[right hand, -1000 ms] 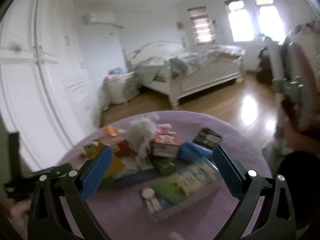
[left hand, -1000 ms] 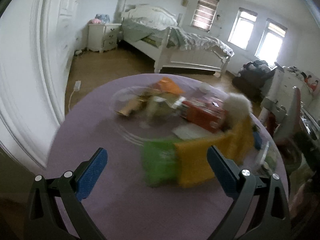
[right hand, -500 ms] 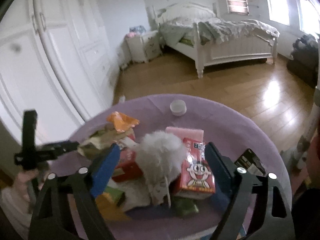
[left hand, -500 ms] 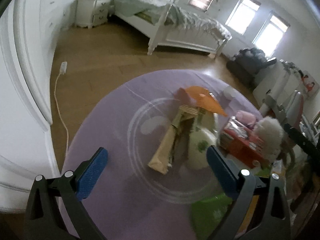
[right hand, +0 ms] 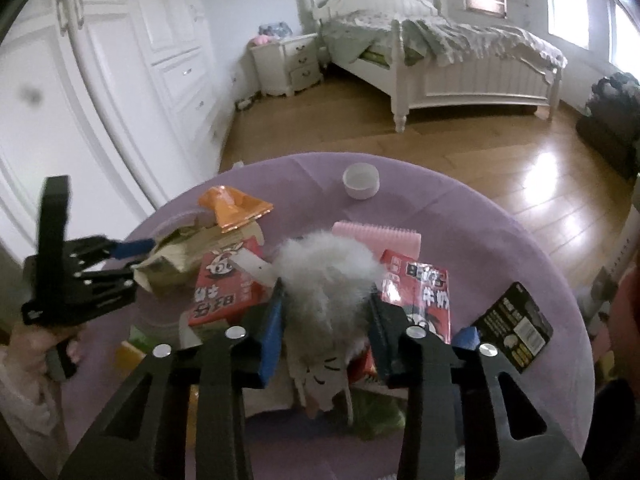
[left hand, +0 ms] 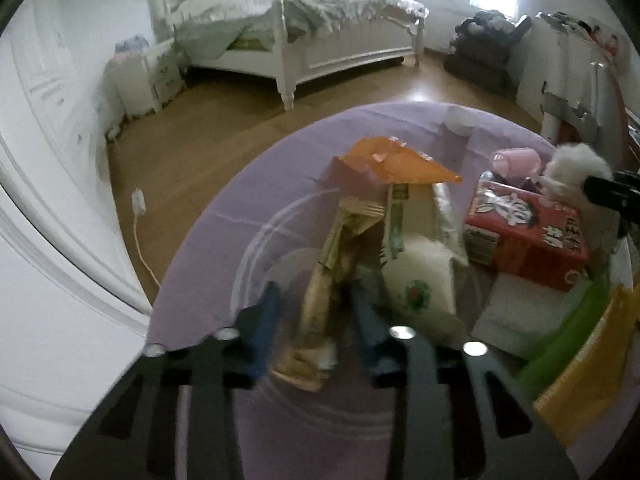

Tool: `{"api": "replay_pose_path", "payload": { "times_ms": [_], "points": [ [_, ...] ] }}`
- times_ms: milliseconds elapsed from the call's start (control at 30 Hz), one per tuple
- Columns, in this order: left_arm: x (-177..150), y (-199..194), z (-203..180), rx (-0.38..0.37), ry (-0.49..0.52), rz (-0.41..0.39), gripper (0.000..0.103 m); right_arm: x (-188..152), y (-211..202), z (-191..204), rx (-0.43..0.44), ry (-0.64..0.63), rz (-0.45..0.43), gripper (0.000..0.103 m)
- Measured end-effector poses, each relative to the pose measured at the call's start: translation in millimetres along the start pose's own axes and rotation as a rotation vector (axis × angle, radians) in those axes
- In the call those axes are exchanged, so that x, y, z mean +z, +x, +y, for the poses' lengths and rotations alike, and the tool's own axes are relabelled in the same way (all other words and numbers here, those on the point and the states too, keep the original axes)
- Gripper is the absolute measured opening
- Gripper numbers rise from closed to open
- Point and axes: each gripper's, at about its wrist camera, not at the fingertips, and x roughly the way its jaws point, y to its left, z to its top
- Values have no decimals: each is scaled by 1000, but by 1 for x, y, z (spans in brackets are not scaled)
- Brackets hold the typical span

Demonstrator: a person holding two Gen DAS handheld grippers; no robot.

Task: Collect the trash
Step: 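Grasp the gold snack wrapper with the left gripper while the right grasps the white fluffy ball, then carry both items to the black bin and open both grippers over it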

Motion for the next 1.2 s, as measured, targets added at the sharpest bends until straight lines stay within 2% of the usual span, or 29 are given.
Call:
{"api": "replay_pose_path", "payload": {
  "times_ms": [33, 67, 167, 300, 367, 467, 633, 800, 1000, 1133, 1200],
  "points": [
    [0, -1, 5, -7, -14, 0, 17, -1, -4, -6, 8, 7, -5, 34],
    [0, -1, 9, -16, -30, -2, 12, -4, -11, -7, 23, 22, -14, 34],
    [-4, -13, 21, -29, -101, -44, 10, -6, -33, -21, 84, 81, -53, 34],
    [-11, -40, 26, -86, -166, -112, 10, -15, -75, -29, 149, 146, -146, 34],
    [-16, -62, 19, -134, -188, -145, 10, -20, -96, -31, 165, 168, -193, 34],
    [-20, -88, -7, -183, -169, -188, 10, -32, -122, -40, 189, 209, -243, 34],
    [-16, -125, -82, -317, -94, -236, 10, -66, -166, -71, 186, 303, -327, 34],
    [-6, -135, -175, -458, 0, -228, 11, -115, -208, -123, 111, 424, -407, 34],
    [3, -117, -304, -596, 131, -166, 11, -194, -240, -204, -25, 603, -447, 34],
    [8, -92, -369, -672, 174, -98, 12, -253, -249, -253, -109, 728, -447, 34],
    [5, -82, -391, -686, 199, -69, 13, -281, -248, -274, -141, 787, -432, 34]
  ]
}}
